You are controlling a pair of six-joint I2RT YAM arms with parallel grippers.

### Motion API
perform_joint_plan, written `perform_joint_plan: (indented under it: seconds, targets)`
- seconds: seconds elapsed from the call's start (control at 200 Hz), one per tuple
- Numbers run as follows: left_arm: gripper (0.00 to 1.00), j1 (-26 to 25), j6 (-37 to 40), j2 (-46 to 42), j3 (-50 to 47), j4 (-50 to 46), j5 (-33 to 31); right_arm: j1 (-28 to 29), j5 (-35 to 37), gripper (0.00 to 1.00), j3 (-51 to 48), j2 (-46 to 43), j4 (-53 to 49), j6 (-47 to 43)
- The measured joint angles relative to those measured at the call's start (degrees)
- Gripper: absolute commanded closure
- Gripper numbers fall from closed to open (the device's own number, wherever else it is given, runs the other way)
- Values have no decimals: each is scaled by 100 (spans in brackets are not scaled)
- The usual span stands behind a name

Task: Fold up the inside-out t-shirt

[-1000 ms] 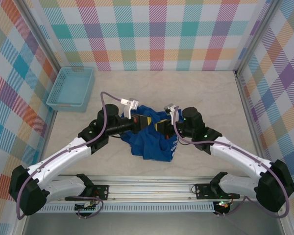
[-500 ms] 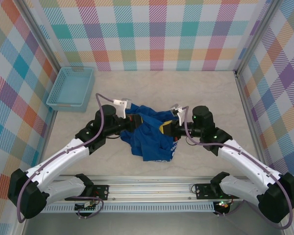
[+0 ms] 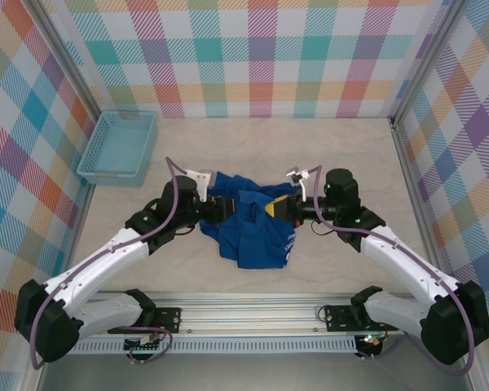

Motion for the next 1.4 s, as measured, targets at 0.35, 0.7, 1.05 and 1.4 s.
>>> perform_joint_plan:
  seconds: [0.35, 0.7, 1.05, 1.4]
  targets:
    - [51, -389, 603, 15, -129, 774, 2013, -4, -2, 100, 101, 160, -20, 197]
    - [44, -404, 927, 684, 369, 1043, 2118, -4, -2, 100, 133, 160, -74, 260]
    - [47, -404, 1193, 1202, 743, 1132, 2341, -4, -4, 100, 133, 157, -109, 264]
    - [81, -404, 1272, 1209, 741, 1340, 2520, -7, 0, 100, 133, 146, -199, 256]
